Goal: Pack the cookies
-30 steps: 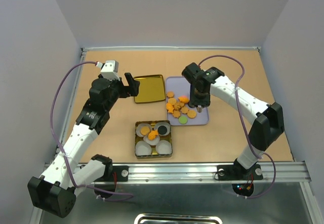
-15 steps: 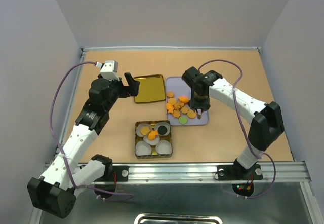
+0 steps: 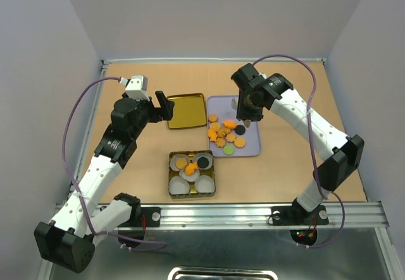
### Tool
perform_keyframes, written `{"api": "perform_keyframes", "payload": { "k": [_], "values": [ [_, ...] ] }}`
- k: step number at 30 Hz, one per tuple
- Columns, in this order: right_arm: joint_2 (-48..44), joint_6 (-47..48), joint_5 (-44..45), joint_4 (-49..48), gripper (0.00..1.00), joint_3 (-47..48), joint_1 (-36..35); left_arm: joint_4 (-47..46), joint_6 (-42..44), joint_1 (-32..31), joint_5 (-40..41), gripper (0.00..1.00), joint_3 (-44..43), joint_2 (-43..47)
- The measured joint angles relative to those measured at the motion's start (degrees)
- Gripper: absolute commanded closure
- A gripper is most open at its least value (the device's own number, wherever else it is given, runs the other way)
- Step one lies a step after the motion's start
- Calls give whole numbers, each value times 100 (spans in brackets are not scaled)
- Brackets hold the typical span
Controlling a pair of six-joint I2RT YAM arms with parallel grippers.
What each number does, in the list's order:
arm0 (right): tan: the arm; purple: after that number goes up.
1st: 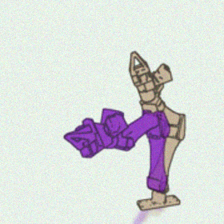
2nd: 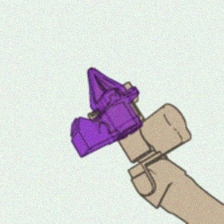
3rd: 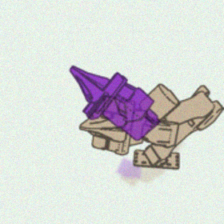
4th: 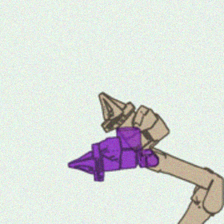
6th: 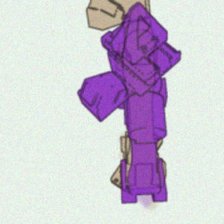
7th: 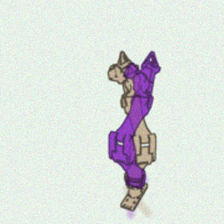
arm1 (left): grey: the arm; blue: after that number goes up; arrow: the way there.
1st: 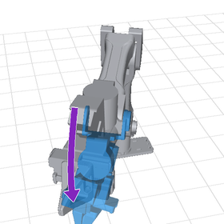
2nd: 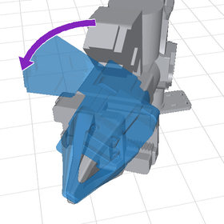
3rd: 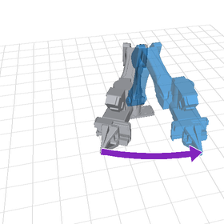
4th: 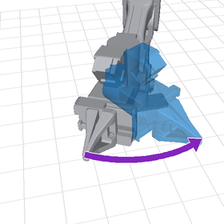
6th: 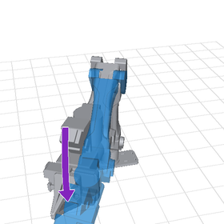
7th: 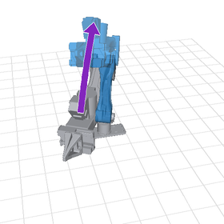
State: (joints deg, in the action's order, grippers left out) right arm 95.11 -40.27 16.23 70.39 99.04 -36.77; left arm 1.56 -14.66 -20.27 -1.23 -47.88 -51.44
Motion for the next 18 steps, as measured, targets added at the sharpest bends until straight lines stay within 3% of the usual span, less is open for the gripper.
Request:
{"api": "perform_keyframes", "payload": {
  "k": [13,18],
  "values": [
    [-1342,192,-1530,-83,66,-511,-98,111,-35,0,160,1,-262,-120],
    [-1665,236,-1759,-186,66,-857,-848,131,-39,0,181,1,-699,-433]
  ]
}}
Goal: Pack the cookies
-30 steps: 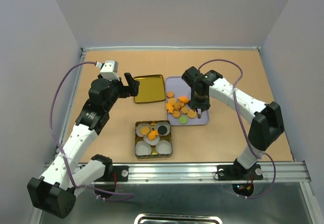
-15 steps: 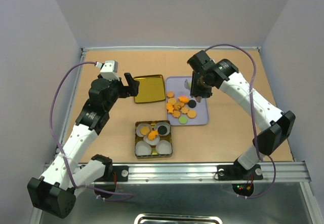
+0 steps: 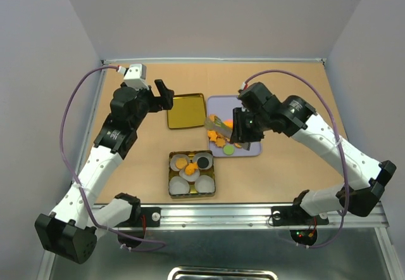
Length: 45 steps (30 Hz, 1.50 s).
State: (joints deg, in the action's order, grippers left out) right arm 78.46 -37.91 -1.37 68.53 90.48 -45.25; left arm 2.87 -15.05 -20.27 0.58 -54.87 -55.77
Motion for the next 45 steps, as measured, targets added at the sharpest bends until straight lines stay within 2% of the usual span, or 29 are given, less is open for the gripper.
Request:
{"api": "perform_keyframes", "payload": {
  "k": [8,19,35,45],
  "values": [
    [55,-306,271,-282,66,-256,-1679,101,20,0,59,1,-538,-348],
    [654,-979,691,-608,66,-417,-3340,391,238,13,472,1,-1134,-634],
    [658,-1491,868,-662,64,-544,-3541,422,232,13,452,1,-767,-389],
    [658,-1635,822,-828,54,-614,-3657,426,232,13,442,1,-566,-271]
  ]
}}
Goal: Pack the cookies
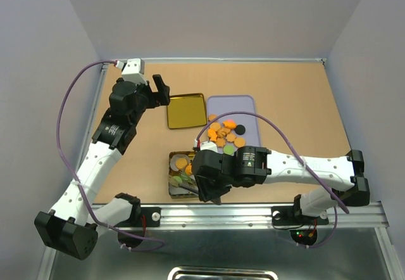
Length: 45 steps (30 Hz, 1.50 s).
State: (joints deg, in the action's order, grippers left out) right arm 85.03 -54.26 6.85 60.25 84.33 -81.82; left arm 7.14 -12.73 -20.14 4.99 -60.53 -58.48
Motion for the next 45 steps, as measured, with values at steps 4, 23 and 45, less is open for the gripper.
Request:
{"api": "perform_keyframes", "payload": {
  "k": [4,23,45],
  "values": [
    [0,-66,-22,-105,52,-76,-42,2,0,0,0,1,22,66],
    [2,-166,350,101,50,-24,-116,-7,0,0,0,1,133,184],
    [-212,-361,1443,1344,51,546,1725,-81,-52,0,-48,1,402,256]
  ]
}}
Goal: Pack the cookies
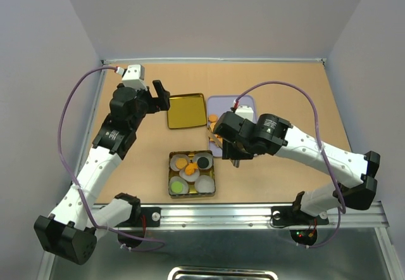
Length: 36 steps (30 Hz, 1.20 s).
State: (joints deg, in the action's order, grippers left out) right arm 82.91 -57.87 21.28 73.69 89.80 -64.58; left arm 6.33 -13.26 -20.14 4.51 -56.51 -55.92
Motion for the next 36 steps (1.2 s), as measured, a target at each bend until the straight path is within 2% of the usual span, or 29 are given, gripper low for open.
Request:
{"api": "perform_keyframes", "payload": {
  "k": [14,36],
  "values": [
    [-297,-723,-70,278,52,-977,46,-31,-188,-11,-273,1,177,114],
    [-129,-898,-308,-133,53,-1283,48,-48,-201,-273,-286,1,437,245]
  ]
}}
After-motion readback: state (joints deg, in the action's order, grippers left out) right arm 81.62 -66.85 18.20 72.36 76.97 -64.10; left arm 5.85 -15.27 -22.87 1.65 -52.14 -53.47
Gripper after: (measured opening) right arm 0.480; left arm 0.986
